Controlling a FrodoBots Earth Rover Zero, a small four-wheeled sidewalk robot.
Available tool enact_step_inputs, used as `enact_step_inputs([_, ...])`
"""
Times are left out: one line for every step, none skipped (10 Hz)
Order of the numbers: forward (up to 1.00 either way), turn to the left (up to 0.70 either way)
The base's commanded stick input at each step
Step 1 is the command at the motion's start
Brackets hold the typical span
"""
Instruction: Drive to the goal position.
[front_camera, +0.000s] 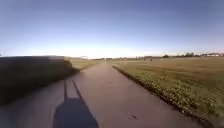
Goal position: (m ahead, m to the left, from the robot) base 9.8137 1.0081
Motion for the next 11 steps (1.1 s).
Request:
enact_step_inputs([0.85, 0.13])
enact_step_inputs([0.85, 0.13])
enact_step_inputs([0.85, 0.13])
enact_step_inputs([0.85, 0.11])
enact_step_inputs([0.85, 0.09])
enact_step_inputs([0.85, 0.07])
enact_step_inputs([0.85, 0.04])
enact_step_inputs([0.85, 0.02])
enact_step_inputs([0.85, 0.0])
enact_step_inputs([0.85, 0.0])
enact_step_inputs([0.85, 0.0])
